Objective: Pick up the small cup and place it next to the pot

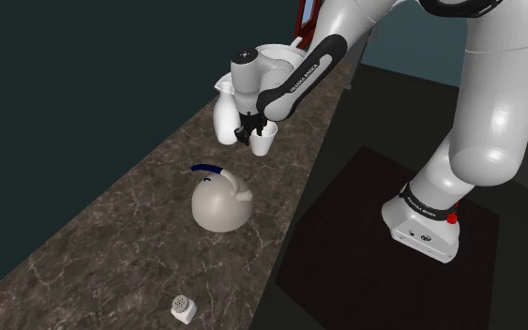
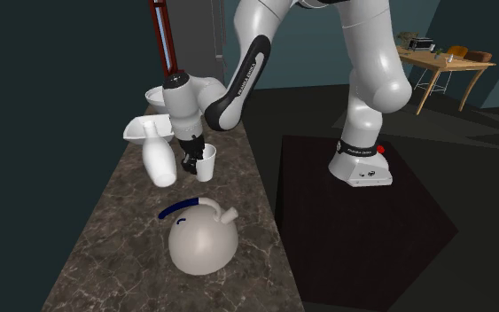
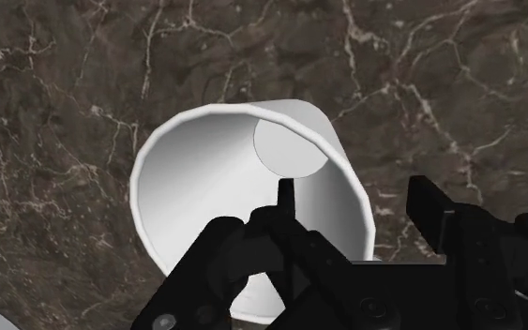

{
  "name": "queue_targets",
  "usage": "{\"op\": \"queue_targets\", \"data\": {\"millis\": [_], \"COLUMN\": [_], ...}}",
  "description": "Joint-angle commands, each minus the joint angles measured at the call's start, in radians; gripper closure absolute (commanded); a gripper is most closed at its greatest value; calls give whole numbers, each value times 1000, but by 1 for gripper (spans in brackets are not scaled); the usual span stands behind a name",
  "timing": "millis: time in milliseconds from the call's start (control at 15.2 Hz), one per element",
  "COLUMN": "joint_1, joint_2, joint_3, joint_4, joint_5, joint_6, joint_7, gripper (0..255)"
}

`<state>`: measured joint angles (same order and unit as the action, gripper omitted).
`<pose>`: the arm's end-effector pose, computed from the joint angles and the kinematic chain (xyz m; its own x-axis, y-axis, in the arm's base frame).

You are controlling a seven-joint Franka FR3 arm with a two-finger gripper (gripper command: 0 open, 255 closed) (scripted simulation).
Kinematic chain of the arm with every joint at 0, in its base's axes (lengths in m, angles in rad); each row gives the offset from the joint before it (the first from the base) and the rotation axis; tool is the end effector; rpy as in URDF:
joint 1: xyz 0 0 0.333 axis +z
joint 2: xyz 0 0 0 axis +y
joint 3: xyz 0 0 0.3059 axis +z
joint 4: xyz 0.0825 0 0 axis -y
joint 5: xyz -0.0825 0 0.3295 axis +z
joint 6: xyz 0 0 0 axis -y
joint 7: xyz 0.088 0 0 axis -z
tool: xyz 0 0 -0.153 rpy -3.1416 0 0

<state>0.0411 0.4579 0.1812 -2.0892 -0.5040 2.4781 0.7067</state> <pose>0.5317 0.1093 0.1902 0.9942 -0.0857 0.0652 -0.0977 -0.9727 0.2106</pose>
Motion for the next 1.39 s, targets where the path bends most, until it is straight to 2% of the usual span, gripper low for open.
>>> {"op": "queue_targets", "data": {"millis": [0, 528, 1320], "joint_1": [0, 0, -25], "joint_2": [0, 0, -127], "joint_3": [0, 0, 40], "joint_4": [0, 0, -4], "joint_5": [0, 0, 78], "joint_6": [0, 0, -112], "joint_7": [0, 0, -74], "gripper": [255, 255, 255]}}
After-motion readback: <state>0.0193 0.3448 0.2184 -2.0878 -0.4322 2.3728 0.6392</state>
